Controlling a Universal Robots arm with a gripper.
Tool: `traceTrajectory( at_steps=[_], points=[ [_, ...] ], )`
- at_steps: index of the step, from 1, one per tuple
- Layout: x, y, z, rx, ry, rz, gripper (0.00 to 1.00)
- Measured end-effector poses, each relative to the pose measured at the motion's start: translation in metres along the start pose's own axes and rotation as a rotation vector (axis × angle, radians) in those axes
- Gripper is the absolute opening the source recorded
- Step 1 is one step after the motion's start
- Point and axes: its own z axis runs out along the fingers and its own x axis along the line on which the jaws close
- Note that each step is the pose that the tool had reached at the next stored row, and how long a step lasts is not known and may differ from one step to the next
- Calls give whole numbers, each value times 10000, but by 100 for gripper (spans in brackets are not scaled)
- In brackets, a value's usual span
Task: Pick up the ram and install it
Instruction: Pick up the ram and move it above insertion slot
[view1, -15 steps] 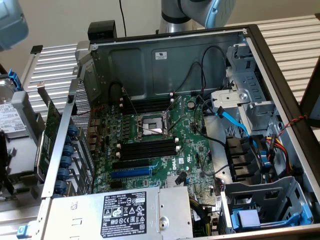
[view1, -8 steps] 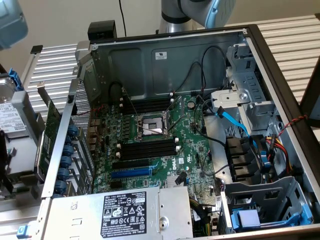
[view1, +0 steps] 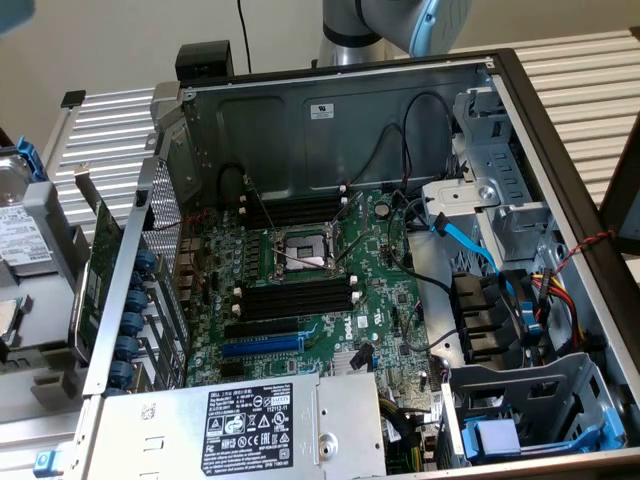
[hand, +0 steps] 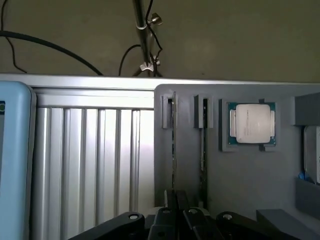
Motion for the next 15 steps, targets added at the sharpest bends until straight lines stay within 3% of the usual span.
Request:
traceTrajectory(
  at_steps=[8, 15],
  points=[
    [-9, -20, -363, 0, 0, -2, 12],
    [-16, -191, -683, -1, 0, -1, 12]
  ],
)
